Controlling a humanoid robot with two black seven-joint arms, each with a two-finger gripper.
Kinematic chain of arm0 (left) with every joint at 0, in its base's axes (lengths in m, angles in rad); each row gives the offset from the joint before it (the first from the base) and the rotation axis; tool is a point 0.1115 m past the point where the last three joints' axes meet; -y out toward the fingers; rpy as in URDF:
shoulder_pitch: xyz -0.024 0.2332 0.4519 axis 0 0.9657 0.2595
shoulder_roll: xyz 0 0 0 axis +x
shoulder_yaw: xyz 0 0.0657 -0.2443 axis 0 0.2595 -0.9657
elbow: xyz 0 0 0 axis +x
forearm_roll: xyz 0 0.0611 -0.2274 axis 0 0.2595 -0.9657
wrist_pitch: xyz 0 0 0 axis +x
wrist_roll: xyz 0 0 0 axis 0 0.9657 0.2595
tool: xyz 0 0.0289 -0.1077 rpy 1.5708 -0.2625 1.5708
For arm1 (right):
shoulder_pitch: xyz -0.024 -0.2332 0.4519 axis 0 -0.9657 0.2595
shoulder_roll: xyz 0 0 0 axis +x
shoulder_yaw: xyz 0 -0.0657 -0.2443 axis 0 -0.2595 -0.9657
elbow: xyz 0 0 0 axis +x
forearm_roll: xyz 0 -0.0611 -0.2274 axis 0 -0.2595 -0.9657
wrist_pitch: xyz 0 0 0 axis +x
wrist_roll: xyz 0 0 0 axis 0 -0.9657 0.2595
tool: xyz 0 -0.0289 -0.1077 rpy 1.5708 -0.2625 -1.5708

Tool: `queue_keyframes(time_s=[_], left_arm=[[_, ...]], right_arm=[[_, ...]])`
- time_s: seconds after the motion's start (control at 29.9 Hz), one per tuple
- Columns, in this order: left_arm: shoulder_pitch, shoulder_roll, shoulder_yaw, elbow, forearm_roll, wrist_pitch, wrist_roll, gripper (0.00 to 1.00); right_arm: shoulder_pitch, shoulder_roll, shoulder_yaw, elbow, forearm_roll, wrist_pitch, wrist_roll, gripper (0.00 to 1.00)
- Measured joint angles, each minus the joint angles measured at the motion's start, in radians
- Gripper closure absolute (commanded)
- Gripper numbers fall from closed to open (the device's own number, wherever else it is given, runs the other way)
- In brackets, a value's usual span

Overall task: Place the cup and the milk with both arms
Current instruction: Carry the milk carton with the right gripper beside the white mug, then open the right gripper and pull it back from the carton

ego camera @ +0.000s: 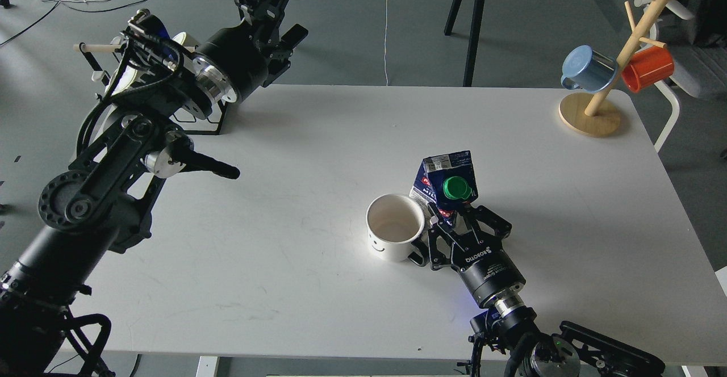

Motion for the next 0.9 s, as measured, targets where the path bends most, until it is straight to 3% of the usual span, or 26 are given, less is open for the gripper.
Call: queue_keyframes(time_s=[0.5, 0.9], left_arm=[[0.0, -0.001, 0.0, 0.0, 0.0, 0.001, -0.001, 0.0], [0.001, 0.0, 0.0, 0.0, 0.0, 0.002, -0.003, 0.0]], right_arm=[[-0.009, -0.017, -0.003, 0.017, -0.015, 0.0, 0.0, 0.0], [-0.049, -0.178, 0.013, 0.155, -0.023, 0.0, 0.0, 0.0]])
